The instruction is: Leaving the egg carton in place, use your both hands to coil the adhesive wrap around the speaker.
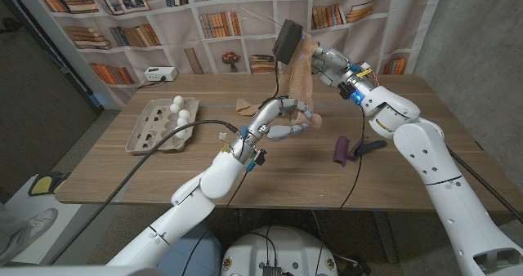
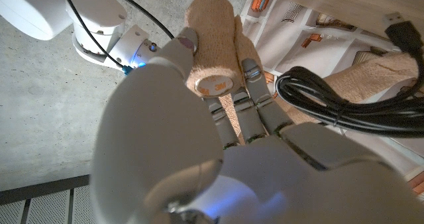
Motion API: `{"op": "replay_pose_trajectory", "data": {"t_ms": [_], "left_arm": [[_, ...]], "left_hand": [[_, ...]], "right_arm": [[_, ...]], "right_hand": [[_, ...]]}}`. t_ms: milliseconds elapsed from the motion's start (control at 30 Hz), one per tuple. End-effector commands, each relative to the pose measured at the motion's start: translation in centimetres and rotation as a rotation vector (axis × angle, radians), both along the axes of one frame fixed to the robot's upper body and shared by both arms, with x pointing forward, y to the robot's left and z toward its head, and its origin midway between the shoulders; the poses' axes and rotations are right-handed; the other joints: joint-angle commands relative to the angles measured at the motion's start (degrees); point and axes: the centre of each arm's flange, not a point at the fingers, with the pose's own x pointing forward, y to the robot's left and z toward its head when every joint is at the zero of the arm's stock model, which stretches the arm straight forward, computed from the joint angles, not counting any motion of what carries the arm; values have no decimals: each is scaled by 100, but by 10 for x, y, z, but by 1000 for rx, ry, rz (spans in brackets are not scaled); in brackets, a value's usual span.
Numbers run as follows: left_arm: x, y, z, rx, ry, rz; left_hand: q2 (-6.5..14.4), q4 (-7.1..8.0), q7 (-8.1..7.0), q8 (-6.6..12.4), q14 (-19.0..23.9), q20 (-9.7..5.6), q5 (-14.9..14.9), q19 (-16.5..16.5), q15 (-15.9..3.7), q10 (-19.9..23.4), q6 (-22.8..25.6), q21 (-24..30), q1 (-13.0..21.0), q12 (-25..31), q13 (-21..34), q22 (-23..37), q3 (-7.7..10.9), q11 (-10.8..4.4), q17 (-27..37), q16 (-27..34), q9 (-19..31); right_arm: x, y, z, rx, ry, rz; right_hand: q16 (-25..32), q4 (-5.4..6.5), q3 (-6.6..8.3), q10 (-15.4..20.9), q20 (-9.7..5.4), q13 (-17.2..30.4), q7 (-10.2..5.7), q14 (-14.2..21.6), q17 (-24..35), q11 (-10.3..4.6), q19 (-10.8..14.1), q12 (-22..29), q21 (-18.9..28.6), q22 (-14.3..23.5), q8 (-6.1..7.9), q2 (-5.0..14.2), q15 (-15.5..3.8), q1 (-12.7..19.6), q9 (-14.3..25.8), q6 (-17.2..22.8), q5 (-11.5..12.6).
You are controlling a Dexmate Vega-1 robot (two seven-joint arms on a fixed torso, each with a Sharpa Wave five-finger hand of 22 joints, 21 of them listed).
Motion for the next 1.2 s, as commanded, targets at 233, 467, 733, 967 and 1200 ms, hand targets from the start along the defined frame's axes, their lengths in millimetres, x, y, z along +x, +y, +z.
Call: {"op": "replay_pose_trajectory", "data": {"t_ms": [233, 467, 733, 967, 1200], "left_arm": [[22, -10, -13, 22, 61, 2], [25, -6, -16, 15, 66, 13], [30, 5, -17, 11, 79, 47], [33, 10, -17, 13, 78, 63], [36, 21, -18, 21, 82, 105]], "left_hand": [[650, 105, 23, 53, 1087, -475, 7, -500, -1034, 26, 36, 45, 662, 43, 24, -5, 91, 6, 47, 44, 19], [650, 107, 18, 57, 1086, -478, 6, -512, -1038, 17, 37, 58, 664, 36, 22, -5, 86, 0, 52, 43, 15], [653, 108, 18, 58, 1085, -482, 6, -528, -1040, 26, 32, 71, 667, 40, 27, -6, 84, 10, 57, 40, 11], [654, 110, 30, 62, 1079, -483, 5, -539, -1032, 22, 40, 82, 666, 42, 36, -6, 80, -1, 60, 37, 4], [656, 111, 24, 69, 1082, -485, 5, -553, -1030, 29, 39, 95, 667, 37, 26, -6, 76, -7, 68, 38, 7]], "right_arm": [[-21, 4, 8, -12, -32, 67], [-25, 8, 7, -15, -29, 85], [-33, 5, 2, -22, -40, 104], [-39, -2, 1, -24, -53, 98], [-43, -10, -4, -32, -54, 95]], "right_hand": [[-1, 146, 151, 264, -511, 49, -17, -11, 32, -224, -34, 26, 42, 10, 6, 178, -250, 158, 26, 27, 40], [2, 150, 147, 258, -510, 49, -16, 3, 35, -229, -37, 19, 46, 11, 8, 183, -249, 157, 26, 37, 40], [-10, 152, 145, 266, -510, 46, -9, -6, 27, -227, -40, 15, 50, 11, 5, 187, -247, 159, 26, 33, 42], [-10, 147, 144, 272, -510, 44, -9, -7, 34, -212, -41, 13, 55, 11, 4, 182, -248, 165, 26, 32, 44], [-11, 145, 140, 270, -509, 48, -9, -5, 34, -209, -42, 11, 58, 11, 0, 179, -250, 167, 26, 24, 44]]}}
